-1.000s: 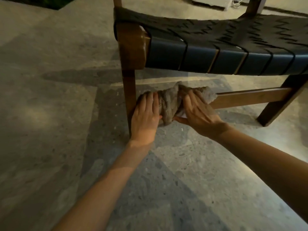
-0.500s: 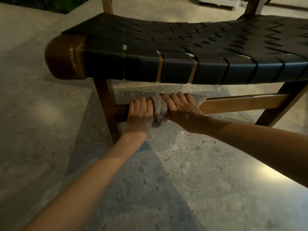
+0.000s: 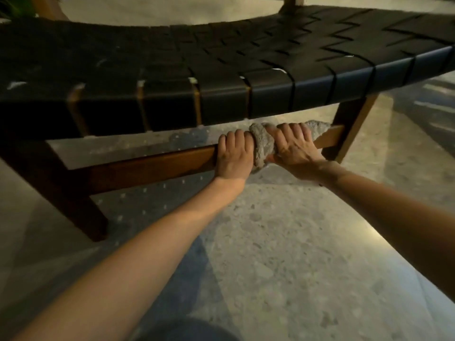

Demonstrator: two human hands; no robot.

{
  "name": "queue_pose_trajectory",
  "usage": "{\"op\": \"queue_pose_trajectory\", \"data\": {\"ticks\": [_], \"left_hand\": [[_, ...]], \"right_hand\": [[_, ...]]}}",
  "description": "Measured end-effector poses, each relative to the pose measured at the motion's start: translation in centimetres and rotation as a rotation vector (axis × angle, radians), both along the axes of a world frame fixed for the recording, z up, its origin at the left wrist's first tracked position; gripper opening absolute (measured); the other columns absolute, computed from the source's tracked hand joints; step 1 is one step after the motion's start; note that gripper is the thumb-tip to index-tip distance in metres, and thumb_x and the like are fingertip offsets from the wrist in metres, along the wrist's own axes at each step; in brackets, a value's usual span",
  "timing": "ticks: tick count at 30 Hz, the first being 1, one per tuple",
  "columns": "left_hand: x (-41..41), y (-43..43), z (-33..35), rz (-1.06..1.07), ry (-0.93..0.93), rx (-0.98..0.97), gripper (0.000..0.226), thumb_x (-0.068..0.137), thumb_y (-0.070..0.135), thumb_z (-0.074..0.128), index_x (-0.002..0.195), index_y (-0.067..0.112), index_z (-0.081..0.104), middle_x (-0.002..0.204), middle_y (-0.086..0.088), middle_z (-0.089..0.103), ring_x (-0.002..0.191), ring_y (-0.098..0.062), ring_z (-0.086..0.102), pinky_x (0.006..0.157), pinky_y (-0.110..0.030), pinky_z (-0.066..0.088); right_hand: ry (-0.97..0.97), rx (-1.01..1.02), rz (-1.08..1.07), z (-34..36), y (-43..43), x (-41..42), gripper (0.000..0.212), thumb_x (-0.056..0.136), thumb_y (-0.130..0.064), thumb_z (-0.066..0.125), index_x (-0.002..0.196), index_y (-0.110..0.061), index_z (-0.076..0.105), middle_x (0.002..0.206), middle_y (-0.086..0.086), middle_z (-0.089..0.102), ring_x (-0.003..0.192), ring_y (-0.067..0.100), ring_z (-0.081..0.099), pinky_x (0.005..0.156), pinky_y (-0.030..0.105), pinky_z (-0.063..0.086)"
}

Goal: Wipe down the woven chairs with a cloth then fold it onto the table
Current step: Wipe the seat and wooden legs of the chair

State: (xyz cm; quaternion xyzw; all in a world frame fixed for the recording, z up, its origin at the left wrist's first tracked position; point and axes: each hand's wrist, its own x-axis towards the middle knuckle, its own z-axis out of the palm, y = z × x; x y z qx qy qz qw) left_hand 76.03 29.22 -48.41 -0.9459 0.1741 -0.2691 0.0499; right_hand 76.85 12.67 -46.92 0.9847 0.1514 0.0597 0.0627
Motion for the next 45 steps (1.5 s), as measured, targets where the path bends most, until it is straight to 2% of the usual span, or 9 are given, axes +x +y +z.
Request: {"op": "queue_pose_trajectory", "data": {"ticks": [6,11,15,21,24,33,38,42,45], "left_hand": [[1.6,-8.6,0.2,-0.043,0.19,0.095,0.039,0.097,0.013,0.022,0.132,0.005,0.038,0.129,-0.015,0.047,0.118,-0.031,0.045,0.101,-0.041,0.031],[1.5,-8.6,0.2,-0.082,0.062,0.115,0.033,0.093,0.02,0.039,0.121,0.018,0.056,0.113,0.0,0.061,0.102,-0.016,0.058,0.09,-0.029,0.043],[1.5,-5.6,-0.1,-0.091,0.164,0.106,0.04,0.096,0.024,0.041,0.132,0.008,0.045,0.125,-0.01,0.054,0.112,-0.024,0.053,0.097,-0.033,0.038],[-0.1,4.6,0.1,-0.044,0.031,0.086,0.041,0.067,0.039,0.08,0.097,0.015,0.07,0.088,-0.002,0.067,0.079,-0.017,0.065,0.072,-0.025,0.05],[-1.2,9.5,0.5,0.01,0.028,0.083,0.046,0.064,0.044,0.08,0.096,0.012,0.07,0.085,-0.004,0.067,0.074,-0.019,0.064,0.068,-0.025,0.049],[-3.5,21.5,1.1,0.114,0.195,-0.001,0.066,0.051,0.036,0.09,0.099,-0.003,0.066,0.088,-0.018,0.065,0.074,-0.032,0.065,0.067,-0.034,0.053],[-4.3,23.7,1.9,0.178,0.385,-0.154,0.049,0.085,0.024,0.066,0.125,-0.001,0.051,0.127,-0.017,0.052,0.116,-0.035,0.048,0.098,-0.042,0.036],[-6.0,23.9,3.4,0.003,0.237,-0.284,0.026,0.084,0.013,0.051,0.103,0.0,0.063,0.109,-0.016,0.061,0.1,-0.036,0.059,0.083,-0.042,0.049],[-7.0,23.3,4.3,-0.055,0.328,-0.331,0.028,0.078,0.008,0.066,0.105,0.001,0.062,0.109,-0.016,0.062,0.101,-0.036,0.06,0.085,-0.042,0.05]], "right_hand": [[-0.016,0.071,-0.158,-0.7,-7.6,0.5,0.082,0.083,-0.053,0.059,0.146,-0.013,0.025,0.128,0.019,0.043,0.119,0.038,0.037,0.106,0.049,0.025],[0.017,0.056,-0.2,-0.8,-7.8,0.3,0.085,0.084,-0.052,0.061,0.148,-0.014,0.019,0.133,0.019,0.039,0.124,0.038,0.033,0.111,0.048,0.02],[-0.037,-0.027,-0.12,-0.2,-4.6,-0.2,0.081,0.085,-0.052,0.058,0.143,-0.004,0.029,0.124,0.022,0.045,0.11,0.038,0.042,0.102,0.05,0.028],[-0.026,-0.054,0.021,0.2,4.4,-1.2,0.073,0.09,-0.053,0.043,0.144,-0.007,0.025,0.13,0.02,0.042,0.116,0.039,0.041,0.104,0.053,0.024],[-0.015,-0.069,0.09,0.2,9.0,-1.5,0.071,0.091,-0.053,0.028,0.145,-0.008,0.018,0.134,0.02,0.038,0.119,0.039,0.039,0.105,0.053,0.024],[-0.041,0.026,0.19,0.2,20.8,-2.8,0.063,0.095,-0.047,0.045,0.144,-0.009,0.032,0.132,0.02,0.046,0.116,0.038,0.045,0.099,0.051,0.032],[0.031,0.25,0.263,0.7,23.0,-3.0,0.058,0.094,-0.038,0.052,0.143,-0.012,0.036,0.133,0.016,0.047,0.122,0.035,0.041,0.104,0.046,0.023],[0.01,0.398,0.316,1.8,22.1,-4.0,0.05,0.09,-0.024,0.06,0.137,-0.014,0.046,0.132,0.015,0.05,0.121,0.035,0.045,0.1,0.047,0.037],[0.062,0.468,0.326,3.3,20.9,-5.4,0.047,0.088,-0.019,0.063,0.132,-0.01,0.051,0.124,0.017,0.055,0.113,0.036,0.052,0.089,0.046,0.048]]}}
